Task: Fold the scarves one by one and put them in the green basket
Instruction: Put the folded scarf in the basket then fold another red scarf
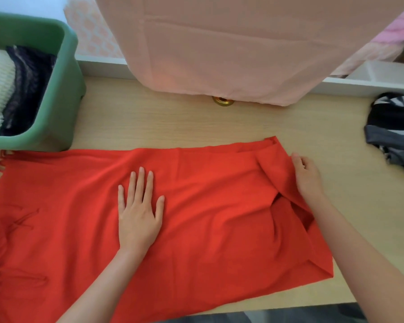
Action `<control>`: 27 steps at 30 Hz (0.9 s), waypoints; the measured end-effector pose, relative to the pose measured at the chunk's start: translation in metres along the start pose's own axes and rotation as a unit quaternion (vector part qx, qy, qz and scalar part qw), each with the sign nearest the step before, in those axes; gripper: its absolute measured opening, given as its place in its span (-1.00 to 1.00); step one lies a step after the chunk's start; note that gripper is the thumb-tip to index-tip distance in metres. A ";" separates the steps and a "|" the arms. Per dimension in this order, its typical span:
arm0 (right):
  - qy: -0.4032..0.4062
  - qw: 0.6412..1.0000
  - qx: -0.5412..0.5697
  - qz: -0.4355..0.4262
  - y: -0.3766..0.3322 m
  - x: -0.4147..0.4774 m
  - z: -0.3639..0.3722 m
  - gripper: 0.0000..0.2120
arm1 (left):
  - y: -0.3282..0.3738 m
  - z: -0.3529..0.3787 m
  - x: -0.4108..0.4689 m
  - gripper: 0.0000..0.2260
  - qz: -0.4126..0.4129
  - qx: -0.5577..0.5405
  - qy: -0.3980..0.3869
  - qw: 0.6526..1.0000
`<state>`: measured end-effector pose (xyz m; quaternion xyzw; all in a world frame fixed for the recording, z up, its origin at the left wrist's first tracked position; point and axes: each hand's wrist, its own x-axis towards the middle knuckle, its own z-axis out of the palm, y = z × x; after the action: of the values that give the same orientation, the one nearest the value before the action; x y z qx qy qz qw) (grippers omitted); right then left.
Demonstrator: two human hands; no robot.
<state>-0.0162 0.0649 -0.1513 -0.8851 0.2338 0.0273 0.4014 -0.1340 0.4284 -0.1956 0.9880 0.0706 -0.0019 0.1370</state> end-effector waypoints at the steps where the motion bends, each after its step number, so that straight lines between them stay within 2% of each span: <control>1: -0.003 1.000 0.010 0.027 0.003 0.000 -0.002 -0.64 | 0.000 0.000 0.000 -0.44 0.001 0.000 0.001 1.000; 3: -0.032 0.997 0.039 0.063 0.006 -0.002 -0.004 -0.72 | 0.000 0.001 0.000 -0.44 0.002 0.003 0.002 1.000; 6: -0.062 0.992 0.083 0.069 0.006 -0.002 -0.012 -0.86 | -0.001 0.001 0.000 -0.44 0.002 0.007 0.006 1.000; 8: -0.006 0.994 0.094 0.056 0.009 0.001 -0.025 -0.87 | -0.001 0.001 0.000 -0.44 0.002 0.009 0.009 1.000; 11: 0.112 0.992 0.042 0.027 0.015 0.005 -0.055 -0.79 | -0.001 0.001 0.001 -0.44 0.007 0.006 0.010 1.000; 14: 0.127 0.991 -0.034 -0.014 0.018 0.003 -0.065 -0.78 | -0.002 0.002 0.001 -0.45 0.013 0.007 0.010 1.000; 17: 0.106 0.993 -0.060 0.008 0.018 -0.001 -0.058 -0.66 | -0.002 0.002 0.001 -0.44 0.009 0.013 0.014 1.000; 21: 0.037 0.995 0.019 0.090 0.035 -0.008 -0.058 -0.44 | -0.002 0.003 0.001 -0.44 0.008 0.019 0.016 1.000; 23: 0.023 0.995 0.018 0.098 0.043 -0.020 -0.064 -0.36 | -0.002 0.004 0.002 -0.44 0.008 0.023 0.015 1.000; 25: -0.001 0.995 -0.003 0.100 0.052 -0.037 -0.072 -0.41 | -0.002 0.005 0.002 -0.43 0.011 0.026 0.014 0.999; 27: -0.014 0.994 -0.037 0.099 0.064 -0.057 -0.079 -0.56 | -0.003 0.006 0.003 -0.42 0.013 0.026 0.013 1.000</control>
<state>-0.1053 -0.0060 -0.1290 -0.8714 0.3134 0.0877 0.3670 -0.1309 0.4298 -0.2023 0.9920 0.0597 0.0109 0.1107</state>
